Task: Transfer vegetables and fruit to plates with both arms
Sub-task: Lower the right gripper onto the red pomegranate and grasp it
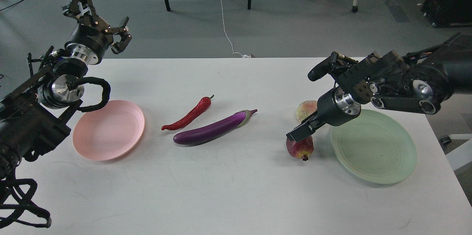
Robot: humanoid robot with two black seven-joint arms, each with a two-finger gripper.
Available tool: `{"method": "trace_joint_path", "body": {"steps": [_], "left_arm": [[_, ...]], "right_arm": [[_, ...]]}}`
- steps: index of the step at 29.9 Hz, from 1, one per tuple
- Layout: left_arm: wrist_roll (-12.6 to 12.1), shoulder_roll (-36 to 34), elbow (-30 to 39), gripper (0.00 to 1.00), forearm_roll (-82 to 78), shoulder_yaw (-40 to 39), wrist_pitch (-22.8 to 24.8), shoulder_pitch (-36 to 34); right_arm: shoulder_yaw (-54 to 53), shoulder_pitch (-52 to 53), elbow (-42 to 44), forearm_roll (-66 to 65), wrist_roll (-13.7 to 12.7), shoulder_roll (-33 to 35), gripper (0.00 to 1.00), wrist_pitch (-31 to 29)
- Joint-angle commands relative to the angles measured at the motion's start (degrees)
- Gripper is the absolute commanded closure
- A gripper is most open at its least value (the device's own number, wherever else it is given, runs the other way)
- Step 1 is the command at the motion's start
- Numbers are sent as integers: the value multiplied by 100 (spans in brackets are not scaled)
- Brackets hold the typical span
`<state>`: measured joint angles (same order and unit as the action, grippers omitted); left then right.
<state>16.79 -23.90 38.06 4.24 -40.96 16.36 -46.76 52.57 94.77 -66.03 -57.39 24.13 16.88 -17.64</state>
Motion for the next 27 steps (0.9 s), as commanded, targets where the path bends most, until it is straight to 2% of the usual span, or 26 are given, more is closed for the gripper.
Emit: {"method": "trace_joint_path", "body": {"steps": [1, 6, 9, 15, 18, 22, 27], "left_arm": [[0, -1, 0, 2, -2, 0, -1, 9], [0, -10, -9, 2, -2, 9, 8, 26], [0, -19, -9, 2, -2, 9, 8, 27], [0, -98, -9, 2, 7, 0, 16, 88], [0, -141, -9, 2, 7, 0, 34, 106], [9, -186, -9, 2, 7, 0, 131, 114], [9, -203, -9, 2, 7, 9, 122, 123]], "right_arm": [[175, -187, 204, 8, -22, -246, 7, 314], [201, -354, 283, 26, -22, -404, 8, 323], [210, -433, 310, 26, -22, -413, 12, 305], [694, -459, 292, -106, -5, -501, 43, 314], [589, -363, 284, -62, -5, -466, 51, 323], [150, -21, 240, -9, -31, -80, 52, 332], [210, 261, -278, -185, -75, 683, 52, 314]]}}
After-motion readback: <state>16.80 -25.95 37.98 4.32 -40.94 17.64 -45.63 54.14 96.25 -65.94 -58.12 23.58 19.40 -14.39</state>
